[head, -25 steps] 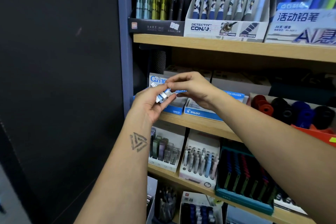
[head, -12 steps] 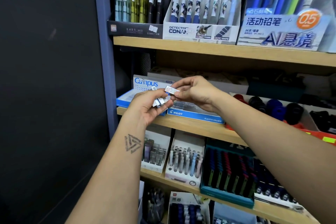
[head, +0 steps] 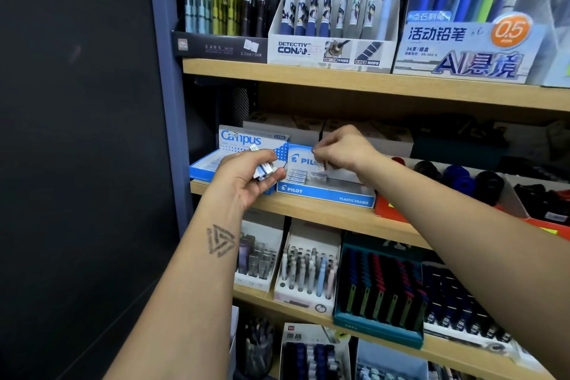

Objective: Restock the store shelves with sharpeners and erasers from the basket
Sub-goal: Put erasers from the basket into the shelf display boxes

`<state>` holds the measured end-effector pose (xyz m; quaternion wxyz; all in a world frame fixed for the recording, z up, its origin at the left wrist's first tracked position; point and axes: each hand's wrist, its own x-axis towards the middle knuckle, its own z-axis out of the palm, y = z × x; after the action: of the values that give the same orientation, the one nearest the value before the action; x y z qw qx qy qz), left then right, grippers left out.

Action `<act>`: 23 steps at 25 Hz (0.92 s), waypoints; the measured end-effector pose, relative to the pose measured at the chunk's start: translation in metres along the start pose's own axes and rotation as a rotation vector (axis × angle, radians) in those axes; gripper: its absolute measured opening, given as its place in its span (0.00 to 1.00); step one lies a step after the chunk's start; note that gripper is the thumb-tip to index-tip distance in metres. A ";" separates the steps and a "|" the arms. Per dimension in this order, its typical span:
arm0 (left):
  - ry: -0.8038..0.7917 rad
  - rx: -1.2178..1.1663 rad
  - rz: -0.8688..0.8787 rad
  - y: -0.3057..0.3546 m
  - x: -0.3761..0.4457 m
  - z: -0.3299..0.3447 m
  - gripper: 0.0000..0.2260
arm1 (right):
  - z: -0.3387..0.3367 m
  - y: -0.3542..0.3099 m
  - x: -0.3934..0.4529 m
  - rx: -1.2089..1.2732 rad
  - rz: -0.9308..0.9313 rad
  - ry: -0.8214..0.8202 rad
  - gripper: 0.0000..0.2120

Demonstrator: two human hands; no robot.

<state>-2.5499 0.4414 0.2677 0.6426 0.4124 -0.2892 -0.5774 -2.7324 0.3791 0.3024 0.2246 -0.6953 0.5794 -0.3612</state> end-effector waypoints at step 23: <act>-0.070 -0.006 -0.017 -0.003 -0.002 -0.001 0.16 | 0.030 0.033 0.020 -0.548 0.016 0.019 0.08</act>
<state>-2.5504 0.4440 0.2651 0.6286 0.3924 -0.3060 -0.5976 -2.7292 0.3488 0.2640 0.0254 -0.7220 0.6633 -0.1955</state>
